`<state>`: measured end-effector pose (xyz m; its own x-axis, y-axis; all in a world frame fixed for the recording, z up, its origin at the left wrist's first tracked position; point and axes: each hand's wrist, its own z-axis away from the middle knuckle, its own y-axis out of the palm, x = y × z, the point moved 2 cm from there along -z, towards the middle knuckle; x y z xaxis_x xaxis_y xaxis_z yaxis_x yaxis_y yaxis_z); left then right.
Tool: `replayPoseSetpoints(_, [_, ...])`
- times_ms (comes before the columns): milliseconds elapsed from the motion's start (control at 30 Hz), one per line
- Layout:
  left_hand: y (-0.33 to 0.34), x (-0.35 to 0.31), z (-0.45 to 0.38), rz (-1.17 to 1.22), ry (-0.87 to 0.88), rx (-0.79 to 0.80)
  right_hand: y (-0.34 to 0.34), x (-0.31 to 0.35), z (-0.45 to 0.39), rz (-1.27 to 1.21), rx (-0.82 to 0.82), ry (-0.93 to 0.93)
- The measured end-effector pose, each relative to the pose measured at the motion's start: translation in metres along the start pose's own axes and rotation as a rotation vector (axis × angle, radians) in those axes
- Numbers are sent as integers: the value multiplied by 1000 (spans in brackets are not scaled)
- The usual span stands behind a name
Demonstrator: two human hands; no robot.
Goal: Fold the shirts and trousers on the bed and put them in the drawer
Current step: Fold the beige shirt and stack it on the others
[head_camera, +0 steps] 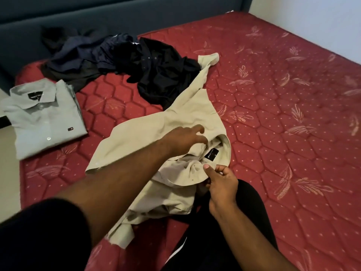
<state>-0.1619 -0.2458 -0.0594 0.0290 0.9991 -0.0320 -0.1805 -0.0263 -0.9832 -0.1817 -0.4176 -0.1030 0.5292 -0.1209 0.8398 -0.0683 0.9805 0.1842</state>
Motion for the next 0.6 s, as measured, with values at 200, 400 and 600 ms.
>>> replayPoseSetpoints(200, [17, -1, -67, -553, 248, 124, -1, 11, -18, -91, -5, 107])
replayPoseSetpoints(400, [-124, 84, -45, -466, -306, -161, 82, 104, -69, -83, 99, -7])
replayPoseSetpoints(600, [-333, 149, 145, -425, -630, -808, 216, 340, 13, 81, 324, -866])
